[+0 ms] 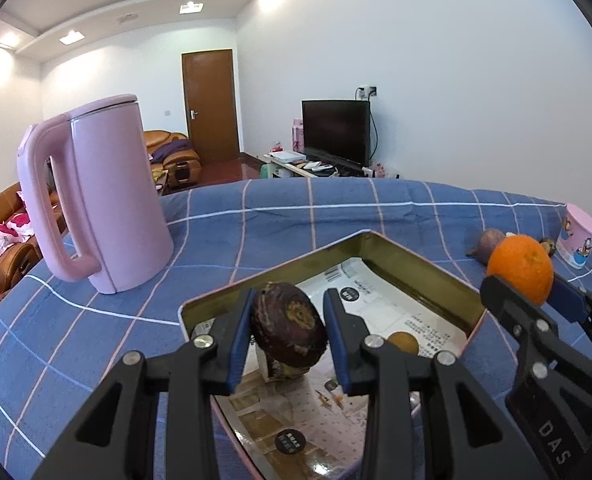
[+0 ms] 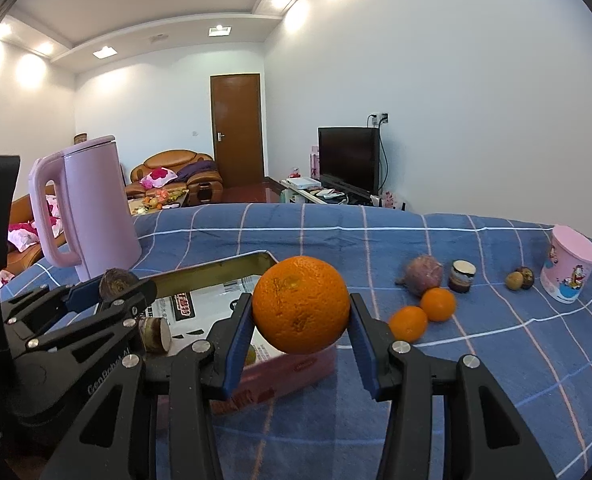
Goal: Organize fruits
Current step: 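Carry the dark brown fruit with the left tool over the tin while the right tool carries the orange there, then open the left tool to drop the dark fruit into the tin while the right tool releases the orange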
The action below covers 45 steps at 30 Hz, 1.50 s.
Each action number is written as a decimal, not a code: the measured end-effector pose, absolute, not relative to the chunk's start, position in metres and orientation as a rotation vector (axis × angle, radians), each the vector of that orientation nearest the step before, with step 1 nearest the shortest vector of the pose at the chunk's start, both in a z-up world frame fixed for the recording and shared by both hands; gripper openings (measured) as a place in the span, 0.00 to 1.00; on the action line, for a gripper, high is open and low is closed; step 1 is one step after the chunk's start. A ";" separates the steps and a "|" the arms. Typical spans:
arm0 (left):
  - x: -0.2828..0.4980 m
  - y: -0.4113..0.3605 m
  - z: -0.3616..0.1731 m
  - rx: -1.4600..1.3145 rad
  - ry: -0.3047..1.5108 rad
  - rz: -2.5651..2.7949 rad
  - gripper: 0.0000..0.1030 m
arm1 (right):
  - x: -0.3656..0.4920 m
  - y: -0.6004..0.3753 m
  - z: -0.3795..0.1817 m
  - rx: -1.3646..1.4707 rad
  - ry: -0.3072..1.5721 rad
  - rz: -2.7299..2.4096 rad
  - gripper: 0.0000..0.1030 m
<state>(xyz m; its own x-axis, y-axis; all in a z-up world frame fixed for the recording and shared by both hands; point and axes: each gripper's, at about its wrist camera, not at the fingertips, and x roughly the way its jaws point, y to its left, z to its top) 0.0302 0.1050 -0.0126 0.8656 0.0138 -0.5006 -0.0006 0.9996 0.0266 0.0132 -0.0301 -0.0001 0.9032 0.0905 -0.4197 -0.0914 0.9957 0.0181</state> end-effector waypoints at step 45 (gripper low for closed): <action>0.043 0.111 -0.021 0.023 0.600 0.061 0.35 | 0.049 -0.010 -0.009 -0.039 0.517 0.194 0.48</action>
<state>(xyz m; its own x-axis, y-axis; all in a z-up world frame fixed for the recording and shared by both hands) 0.0428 0.1107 -0.0208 0.8236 0.0644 -0.5635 -0.0511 0.9979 0.0393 0.0486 -0.0103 -0.0092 0.8514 0.1745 -0.4946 -0.1939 0.9809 0.0122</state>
